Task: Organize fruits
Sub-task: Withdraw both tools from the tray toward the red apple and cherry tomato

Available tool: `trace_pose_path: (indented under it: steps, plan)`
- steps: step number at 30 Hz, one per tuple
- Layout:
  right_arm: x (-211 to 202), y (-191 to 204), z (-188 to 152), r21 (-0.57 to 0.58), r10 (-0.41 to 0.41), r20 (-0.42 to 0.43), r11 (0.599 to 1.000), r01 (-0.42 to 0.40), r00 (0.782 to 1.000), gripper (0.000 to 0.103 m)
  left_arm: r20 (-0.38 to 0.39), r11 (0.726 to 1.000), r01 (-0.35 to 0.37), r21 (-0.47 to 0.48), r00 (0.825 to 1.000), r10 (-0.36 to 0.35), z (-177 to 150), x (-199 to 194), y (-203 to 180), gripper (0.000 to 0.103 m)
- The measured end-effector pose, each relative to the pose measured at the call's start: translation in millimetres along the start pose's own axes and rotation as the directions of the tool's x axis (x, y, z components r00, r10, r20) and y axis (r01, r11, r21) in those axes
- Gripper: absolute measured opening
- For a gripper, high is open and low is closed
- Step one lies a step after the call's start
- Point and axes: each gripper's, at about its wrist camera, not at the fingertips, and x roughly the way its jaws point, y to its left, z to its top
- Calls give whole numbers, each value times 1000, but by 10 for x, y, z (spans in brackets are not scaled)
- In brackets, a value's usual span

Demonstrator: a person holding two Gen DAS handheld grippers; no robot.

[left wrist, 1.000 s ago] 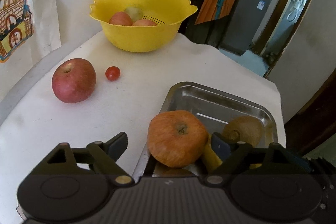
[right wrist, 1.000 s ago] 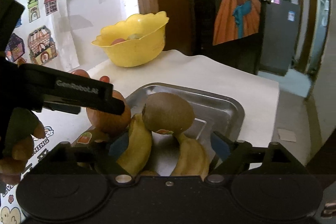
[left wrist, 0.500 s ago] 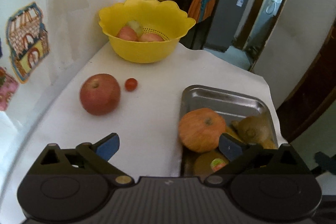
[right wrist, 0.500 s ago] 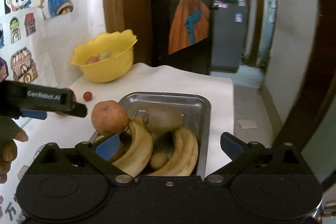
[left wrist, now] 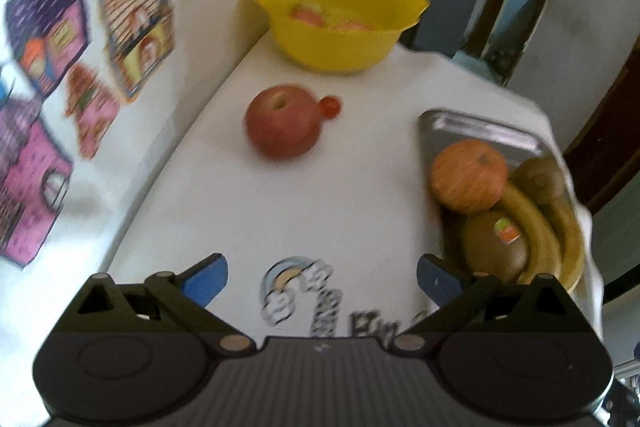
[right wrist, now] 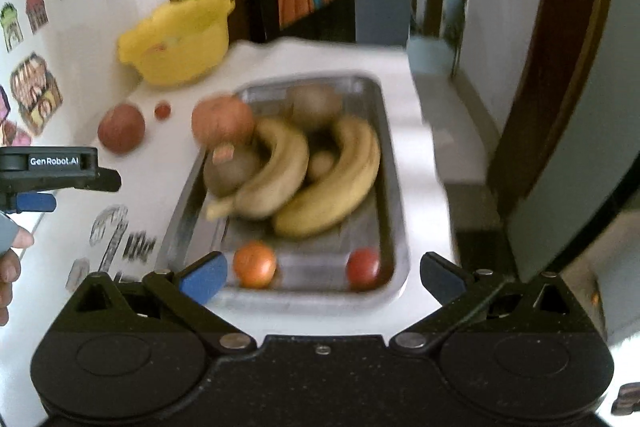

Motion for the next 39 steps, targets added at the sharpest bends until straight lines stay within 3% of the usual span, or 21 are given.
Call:
trace_pose_path:
  steps: [8,17,26,33,39]
  plan:
    - [208,226,-56,41,41,-202,999,-34,978,102,-88,996,-88,-17,992,87,-210,18,263,102]
    - [288,524,-44,30,140,-282,990,-137,949,102,-118,988,-142,-58,984,134,-361,-88,490,102]
    - [274,763,152,-5,208,-258,976,-217,944,102,-108,984,-158,-77,983,150,-328,-182,547,102]
    - [257,884,467,-65,293,-147,950,-305,945,102,-82,982,-164,-90,984,157,-224,-119,492,102]
    - [308,914,818,-90,326,-55,940,-330,944,102,-66,980,-177,-94,983,172,-82,11,397,102]
